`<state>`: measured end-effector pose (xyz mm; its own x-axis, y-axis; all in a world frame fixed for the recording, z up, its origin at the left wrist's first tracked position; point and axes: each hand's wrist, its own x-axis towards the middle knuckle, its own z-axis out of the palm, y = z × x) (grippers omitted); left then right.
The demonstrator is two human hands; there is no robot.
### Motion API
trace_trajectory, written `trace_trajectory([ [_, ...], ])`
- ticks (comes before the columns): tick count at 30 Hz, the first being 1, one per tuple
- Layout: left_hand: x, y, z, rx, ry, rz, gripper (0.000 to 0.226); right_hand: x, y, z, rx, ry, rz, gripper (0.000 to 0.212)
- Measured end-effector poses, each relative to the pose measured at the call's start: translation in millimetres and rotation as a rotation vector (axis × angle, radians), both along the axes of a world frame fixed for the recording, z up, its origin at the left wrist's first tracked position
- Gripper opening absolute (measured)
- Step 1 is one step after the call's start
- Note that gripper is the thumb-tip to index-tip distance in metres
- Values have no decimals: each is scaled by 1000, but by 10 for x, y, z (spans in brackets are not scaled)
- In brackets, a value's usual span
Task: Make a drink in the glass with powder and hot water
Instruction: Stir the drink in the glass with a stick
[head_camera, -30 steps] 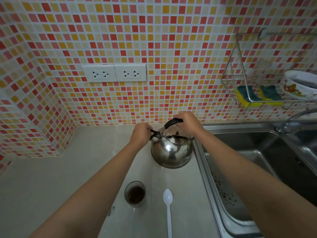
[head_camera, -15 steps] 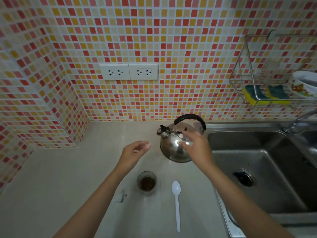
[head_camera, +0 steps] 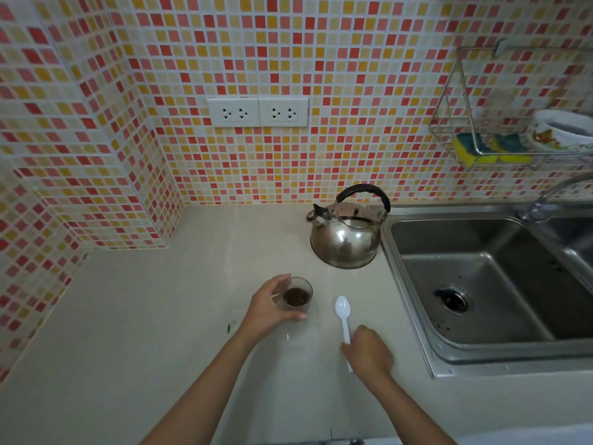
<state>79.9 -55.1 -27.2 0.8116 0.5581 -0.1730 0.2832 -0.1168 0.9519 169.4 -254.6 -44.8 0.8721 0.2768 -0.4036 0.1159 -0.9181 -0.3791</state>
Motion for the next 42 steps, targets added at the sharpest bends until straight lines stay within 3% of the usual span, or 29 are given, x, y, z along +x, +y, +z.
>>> trace_trajectory([
  [3,16,17,-56,35,0,3,86,-25,-45,-31,53,40,-69,17],
  [6,40,11,-86,59,-3,-5,80,33,-99,16,260,18,-185,3],
  [9,52,4,-104,82,-4,-12,75,124,-161,225,613,-40,-304,25],
  [12,52,-4,-134,104,-8,11,74,258,-143,578,838,-130,-256,30],
  [15,46,-27,-169,118,-18,29,73,333,-29,964,929,-201,-107,25],
  [17,39,-35,-174,121,-31,40,71,347,79,1131,860,-192,37,19],
  [23,34,-38,-176,112,-48,53,70,254,473,1152,355,-164,423,10],
  [28,31,-43,-141,124,-63,42,65,243,758,1069,380,-143,410,16],
  [33,30,-51,-93,133,-70,34,59,264,931,982,574,-25,328,8],
  [38,25,-41,-51,160,-73,11,58,302,934,897,428,-130,558,13],
  [42,24,-42,-44,143,-64,15,62,311,912,830,436,-69,500,18],
])
